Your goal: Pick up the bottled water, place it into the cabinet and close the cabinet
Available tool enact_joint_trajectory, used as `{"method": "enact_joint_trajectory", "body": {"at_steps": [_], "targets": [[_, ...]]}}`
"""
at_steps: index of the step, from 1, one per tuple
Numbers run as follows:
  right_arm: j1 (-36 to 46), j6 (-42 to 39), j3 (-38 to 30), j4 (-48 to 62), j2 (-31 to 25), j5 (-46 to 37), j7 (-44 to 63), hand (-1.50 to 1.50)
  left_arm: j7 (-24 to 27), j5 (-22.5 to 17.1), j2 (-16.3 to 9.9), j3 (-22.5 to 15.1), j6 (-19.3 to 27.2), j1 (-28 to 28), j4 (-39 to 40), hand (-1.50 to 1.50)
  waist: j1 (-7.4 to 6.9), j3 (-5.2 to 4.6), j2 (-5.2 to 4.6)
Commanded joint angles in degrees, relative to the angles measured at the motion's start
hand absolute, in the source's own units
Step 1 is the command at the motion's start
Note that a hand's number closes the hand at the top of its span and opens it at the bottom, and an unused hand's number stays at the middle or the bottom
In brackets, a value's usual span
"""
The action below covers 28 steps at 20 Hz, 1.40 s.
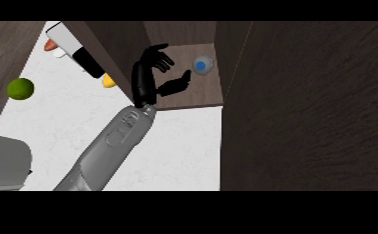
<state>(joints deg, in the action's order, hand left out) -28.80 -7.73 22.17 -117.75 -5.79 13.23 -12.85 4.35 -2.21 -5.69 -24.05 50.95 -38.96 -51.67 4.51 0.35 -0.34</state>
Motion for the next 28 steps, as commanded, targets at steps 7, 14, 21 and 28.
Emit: {"method": "enact_joint_trajectory", "body": {"at_steps": [7, 14, 21, 28], "targets": [[0.47, -0.26, 0.19, 0.28, -0.21, -0.79, -1.03, -1.50, 5.26, -3.36, -1.79, 10.10, -9.47, -16.37, 25.41, -1.50, 0.19, -0.45, -1.26], [-1.45, -0.06, 0.72, 0.11, -0.27, -0.40, -1.14, -1.50, 16.19, -5.68, 0.11, 15.07, -11.47, -16.56, 31.02, -1.50, -0.32, -0.48, -1.23], [-0.59, 0.39, -1.92, -0.98, -1.13, 0.57, -0.69, -1.50, 28.36, -10.83, 3.31, 21.51, -18.28, -17.16, 29.62, -1.50, -1.84, -0.44, -0.67], [-5.85, 0.62, -0.15, -2.73, -1.74, -1.78, -4.67, -1.50, 34.93, -14.18, 1.77, 24.55, -32.11, -14.67, 28.50, -1.50, -2.76, -0.39, -0.08]]}}
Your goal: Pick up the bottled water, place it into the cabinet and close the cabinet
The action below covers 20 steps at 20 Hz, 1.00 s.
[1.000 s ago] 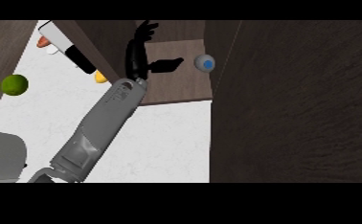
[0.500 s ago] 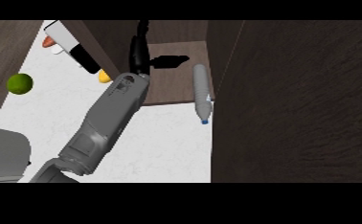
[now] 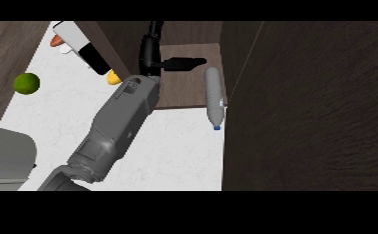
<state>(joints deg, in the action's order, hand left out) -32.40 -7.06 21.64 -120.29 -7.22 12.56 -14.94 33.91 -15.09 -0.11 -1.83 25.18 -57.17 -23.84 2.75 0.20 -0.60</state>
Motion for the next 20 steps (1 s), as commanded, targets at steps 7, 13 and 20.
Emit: {"method": "enact_joint_trajectory", "body": {"at_steps": [7, 13, 20], "targets": [[-1.06, 0.81, -1.78, -2.27, -1.06, 1.74, 1.46, -1.50, 2.23, -2.47, -3.61, -1.64, -9.23, 8.29, -8.62, -1.50, -3.49, -0.20, 1.00], [-2.39, 3.34, 1.27, -3.62, 0.34, -1.26, 2.15, -1.50, -3.20, -5.28, -2.37, -5.70, -10.69, 16.93, -22.34, -1.50, -4.51, -0.20, 1.42], [-5.35, 1.56, 1.40, -2.28, -0.87, -0.15, -0.94, -1.50, -10.03, -6.84, -3.43, -11.19, -10.18, 28.36, -41.57, -1.50, -4.75, -0.15, 1.59]]}}
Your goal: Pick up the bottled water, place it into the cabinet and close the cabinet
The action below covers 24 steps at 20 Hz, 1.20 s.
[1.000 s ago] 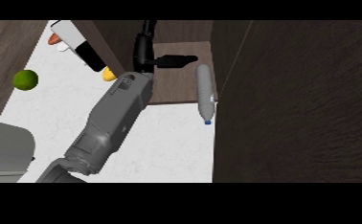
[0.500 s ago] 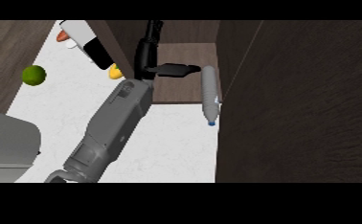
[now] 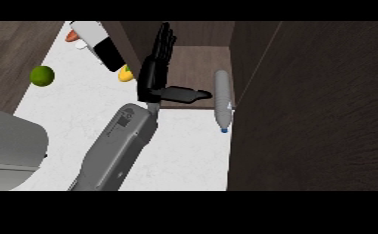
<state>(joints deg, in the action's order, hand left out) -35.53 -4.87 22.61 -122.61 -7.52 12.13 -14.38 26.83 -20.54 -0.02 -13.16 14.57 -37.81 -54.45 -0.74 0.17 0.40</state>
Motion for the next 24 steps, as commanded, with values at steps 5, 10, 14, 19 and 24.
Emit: {"method": "enact_joint_trajectory", "body": {"at_steps": [5, 10, 14, 19, 24], "targets": [[3.33, 1.64, 0.08, 0.05, 0.73, 0.30, 3.50, -1.50, -8.94, 0.63, -2.85, -5.54, 6.09, 19.78, -30.25, -1.50, -1.08, -0.14, 0.18], [-1.11, 1.61, 3.50, -1.51, 0.15, -2.92, -0.30, -1.50, -12.22, 3.05, -5.08, -12.67, 7.61, 34.29, -47.80, -1.50, -0.20, -0.15, 0.07], [-2.82, 1.75, 6.85, -5.23, -1.72, -6.21, 1.00, -1.50, -11.86, 2.88, -7.31, -16.45, 5.56, 43.12, -56.03, -1.50, 0.26, -0.19, -0.03], [2.58, -1.03, 7.85, -4.60, -5.61, -8.79, 6.89, 1.50, -12.76, 2.88, -10.58, -17.19, 4.48, 47.51, -63.94, -1.50, -0.11, -0.21, -0.19], [1.57, -6.20, 10.87, -6.17, -11.61, -12.12, 6.76, 1.50, -12.24, 2.89, -14.52, -15.94, 4.75, 54.83, -70.71, -1.50, 0.02, -0.20, -0.04]]}}
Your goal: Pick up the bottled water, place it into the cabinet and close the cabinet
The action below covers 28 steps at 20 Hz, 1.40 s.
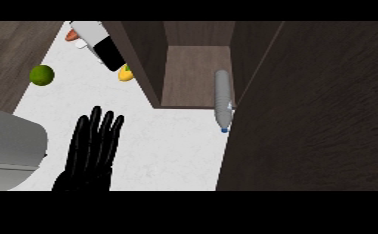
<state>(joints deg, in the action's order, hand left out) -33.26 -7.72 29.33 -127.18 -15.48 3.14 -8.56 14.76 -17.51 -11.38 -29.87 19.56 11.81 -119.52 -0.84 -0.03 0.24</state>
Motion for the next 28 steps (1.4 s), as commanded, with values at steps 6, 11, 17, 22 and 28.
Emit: {"method": "enact_joint_trajectory", "body": {"at_steps": [6, 11, 17, 22, 28], "targets": [[3.81, -4.39, 8.02, -2.93, -2.70, -4.44, 4.98, 1.50, 7.65, -1.73, -7.28, 2.08, -3.72, 19.16, -13.10, -1.50, -0.95, -0.05, 0.07], [2.85, -2.75, 16.40, -7.84, -1.10, -12.77, 7.94, 1.50, 7.79, -12.01, -10.52, 13.07, -9.70, 20.48, -12.19, -1.50, -0.09, -0.18, 0.05], [6.99, -3.87, 15.79, -6.65, 1.57, -10.76, 11.98, 1.50, 11.36, -16.00, -13.87, 17.46, -16.08, 28.51, -15.42, -1.50, -1.95, -0.19, 0.08], [10.98, -2.92, 15.44, -4.74, 6.89, -7.54, 18.02, 1.50, 13.39, -16.75, -14.15, 19.61, -19.26, 29.78, -13.43, -1.50, -3.30, -0.26, -0.33], [21.63, 0.18, 11.81, 0.53, 14.91, -4.56, 24.86, 1.50, 13.96, -22.01, -16.17, 24.49, -24.75, 34.52, -14.45, -1.50, -3.67, -0.19, -0.39]]}}
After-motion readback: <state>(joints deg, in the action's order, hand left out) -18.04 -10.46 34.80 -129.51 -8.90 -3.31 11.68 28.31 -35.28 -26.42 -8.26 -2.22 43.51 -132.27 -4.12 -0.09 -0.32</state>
